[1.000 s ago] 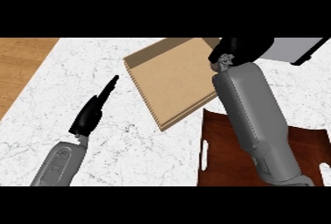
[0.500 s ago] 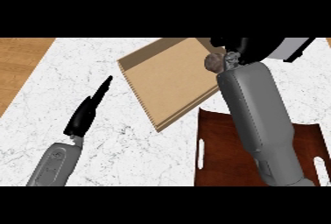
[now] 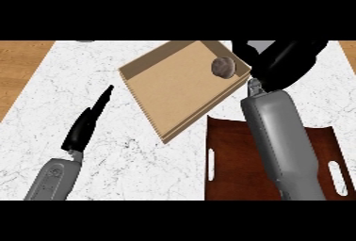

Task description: Pick the cupcake from the tray and place it in the cardboard box

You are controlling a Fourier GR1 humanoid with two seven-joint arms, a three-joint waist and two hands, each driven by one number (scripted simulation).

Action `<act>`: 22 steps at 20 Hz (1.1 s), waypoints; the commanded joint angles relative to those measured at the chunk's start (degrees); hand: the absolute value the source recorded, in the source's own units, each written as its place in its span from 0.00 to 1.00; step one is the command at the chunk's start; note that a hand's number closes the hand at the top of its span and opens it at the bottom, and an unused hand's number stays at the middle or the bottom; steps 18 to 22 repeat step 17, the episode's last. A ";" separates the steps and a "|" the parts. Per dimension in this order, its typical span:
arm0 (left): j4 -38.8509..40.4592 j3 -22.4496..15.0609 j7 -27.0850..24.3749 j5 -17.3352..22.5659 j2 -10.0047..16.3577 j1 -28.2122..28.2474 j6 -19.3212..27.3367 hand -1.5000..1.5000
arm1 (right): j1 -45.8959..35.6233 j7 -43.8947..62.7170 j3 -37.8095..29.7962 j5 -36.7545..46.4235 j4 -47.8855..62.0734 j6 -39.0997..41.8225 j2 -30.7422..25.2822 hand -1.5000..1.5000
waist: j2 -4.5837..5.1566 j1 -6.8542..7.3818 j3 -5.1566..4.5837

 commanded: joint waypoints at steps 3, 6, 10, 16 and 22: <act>-1.46 0.84 -0.46 0.11 0.45 2.38 0.92 0.50 | 9.59 14.22 3.23 5.23 -4.71 -16.02 0.26 0.00 | -0.67 -1.67 0.08; -0.54 0.85 0.00 -0.77 0.12 1.77 1.99 0.50 | 12.59 16.46 4.88 7.47 -6.63 -17.05 0.27 0.00 | -0.58 -2.49 0.04; -2.25 2.27 -0.14 1.14 2.48 3.71 -0.59 0.50 | 21.39 16.98 8.11 9.02 -11.76 -20.02 0.27 0.00 | -1.06 -3.10 0.10; -0.68 1.93 -1.03 0.39 0.11 3.95 1.69 0.50 | 30.10 19.16 14.76 10.68 -16.45 -21.01 0.27 0.00 | -0.82 -4.28 0.06; -0.66 2.07 -0.45 0.37 0.43 3.61 1.46 0.50 | 30.65 19.18 14.20 11.09 -17.05 -21.40 0.27 0.00 | -0.77 -4.52 0.06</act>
